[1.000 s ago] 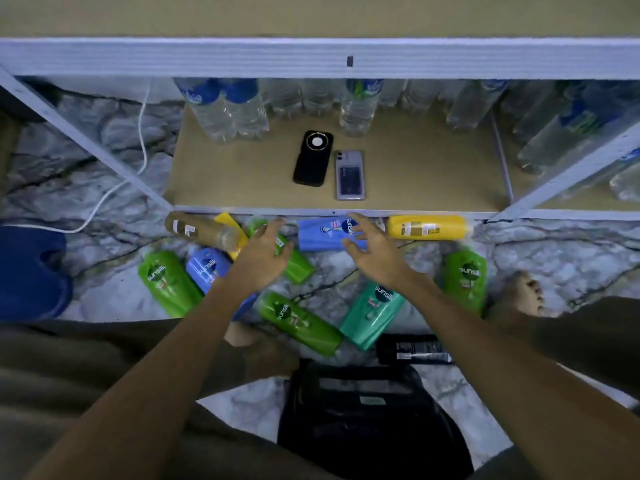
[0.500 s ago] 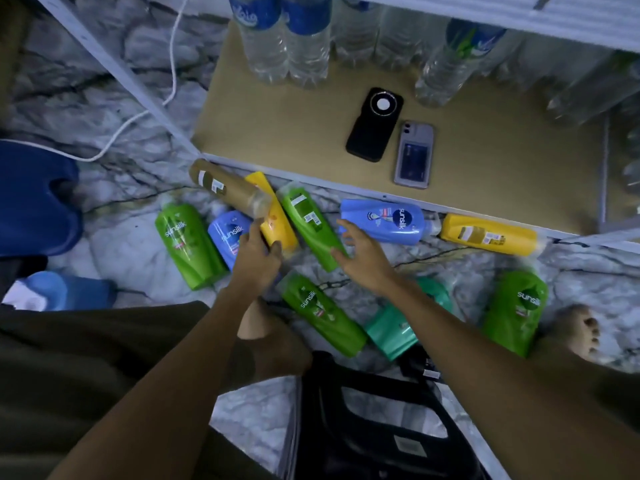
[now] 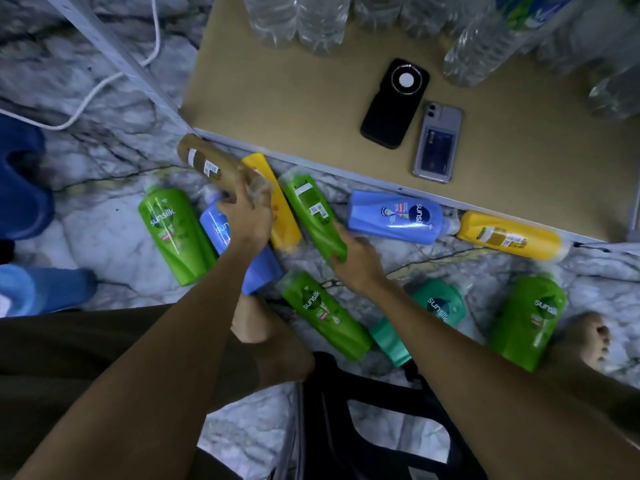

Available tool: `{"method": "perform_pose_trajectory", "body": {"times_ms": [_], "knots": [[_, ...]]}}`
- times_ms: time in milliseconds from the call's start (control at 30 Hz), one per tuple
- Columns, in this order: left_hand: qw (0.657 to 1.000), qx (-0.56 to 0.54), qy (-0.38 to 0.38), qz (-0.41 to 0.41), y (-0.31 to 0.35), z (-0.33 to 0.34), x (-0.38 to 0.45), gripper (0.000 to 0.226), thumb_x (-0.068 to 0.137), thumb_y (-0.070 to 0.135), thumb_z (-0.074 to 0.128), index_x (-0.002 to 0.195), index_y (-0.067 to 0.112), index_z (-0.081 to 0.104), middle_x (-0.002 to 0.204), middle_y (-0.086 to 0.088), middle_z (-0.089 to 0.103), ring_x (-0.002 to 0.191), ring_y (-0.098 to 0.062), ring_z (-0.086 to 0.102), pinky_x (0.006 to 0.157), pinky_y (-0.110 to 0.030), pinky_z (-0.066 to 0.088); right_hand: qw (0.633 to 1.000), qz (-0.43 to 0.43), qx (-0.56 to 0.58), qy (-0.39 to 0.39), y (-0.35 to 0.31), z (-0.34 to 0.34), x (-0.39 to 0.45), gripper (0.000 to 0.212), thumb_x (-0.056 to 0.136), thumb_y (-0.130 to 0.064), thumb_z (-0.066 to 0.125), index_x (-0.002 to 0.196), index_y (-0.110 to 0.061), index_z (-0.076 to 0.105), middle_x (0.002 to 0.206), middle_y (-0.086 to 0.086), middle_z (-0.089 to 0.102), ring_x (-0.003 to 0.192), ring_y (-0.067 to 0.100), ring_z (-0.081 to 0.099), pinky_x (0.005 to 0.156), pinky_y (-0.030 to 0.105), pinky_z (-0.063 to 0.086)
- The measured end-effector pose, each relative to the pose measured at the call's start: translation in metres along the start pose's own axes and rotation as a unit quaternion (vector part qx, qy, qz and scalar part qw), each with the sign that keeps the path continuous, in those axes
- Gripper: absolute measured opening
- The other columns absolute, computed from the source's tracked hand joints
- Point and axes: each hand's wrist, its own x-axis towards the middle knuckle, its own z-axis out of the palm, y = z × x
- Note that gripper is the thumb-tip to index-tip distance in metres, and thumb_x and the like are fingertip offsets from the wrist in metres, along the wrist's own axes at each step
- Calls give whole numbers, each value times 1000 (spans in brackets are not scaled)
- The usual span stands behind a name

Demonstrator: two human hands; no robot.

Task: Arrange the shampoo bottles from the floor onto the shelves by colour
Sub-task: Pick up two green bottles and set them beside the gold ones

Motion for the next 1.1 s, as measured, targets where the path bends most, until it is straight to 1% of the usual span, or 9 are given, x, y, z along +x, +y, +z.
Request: {"method": "perform_pose_trajectory", "body": {"times_ms": [67,100,167,333,500,633,800,933,1100], "knots": [[1000,-2,14,10,0,3,7,58,104,41,46,157,31,25,152,-25,11,97,-23,57,72,-2,47,1000,3,11,-1,4,4,0,78,97,-27,64,160,-35,18,125,27,53,112,42,55,98,43,46],[1000,-1,23,12,-1,3,10,56,103,42,47,155,30,30,148,-24,14,94,-26,58,85,-17,53,1000,5,13,-1,6,6,0,78,97,-26,64,160,-35,18,126,27,52,113,42,55,99,43,45],[999,5,34,7,-4,5,14,55,100,47,47,150,28,36,143,-23,16,104,-35,56,99,-35,51,1000,6,6,5,9,9,-2,78,98,-27,63,160,-35,17,129,26,49,118,43,51,103,43,40],[996,18,82,-25,3,10,20,40,102,45,46,129,16,49,129,-23,27,89,-33,53,93,-33,50,1000,4,27,6,11,12,-2,86,93,-28,70,160,-37,16,125,23,47,113,40,53,104,42,42],[990,-5,115,-77,15,12,27,24,102,36,48,119,19,49,130,-19,26,83,-37,58,92,-40,52,998,12,54,-8,7,12,0,94,88,-26,77,159,-40,16,121,21,43,99,38,58,98,39,48],[992,-25,95,-83,17,11,16,40,99,34,57,134,26,41,137,-23,24,72,-22,53,61,-20,45,995,-2,87,-45,12,10,0,99,86,-24,79,159,-43,14,110,15,46,86,28,53,90,33,48],[996,-41,37,-70,4,6,3,71,92,34,70,148,31,27,144,-21,27,86,-22,56,86,-25,47,990,-11,112,-80,17,9,-5,111,83,-29,81,153,-58,1,127,18,65,105,33,67,94,43,56],[992,-103,-25,-62,-13,5,-4,78,86,22,77,146,29,26,134,-3,51,105,-19,60,91,-33,54,980,-7,171,-97,14,4,-11,112,84,-17,79,155,-54,1,137,7,62,107,26,69,91,36,57],[980,-147,-68,-115,-25,5,-27,84,78,9,76,139,36,25,139,-5,52,110,-28,63,96,-51,54,958,11,263,-118,18,-3,-21,110,84,-13,79,156,-52,6,148,-2,54,105,11,69,90,35,59]]}}
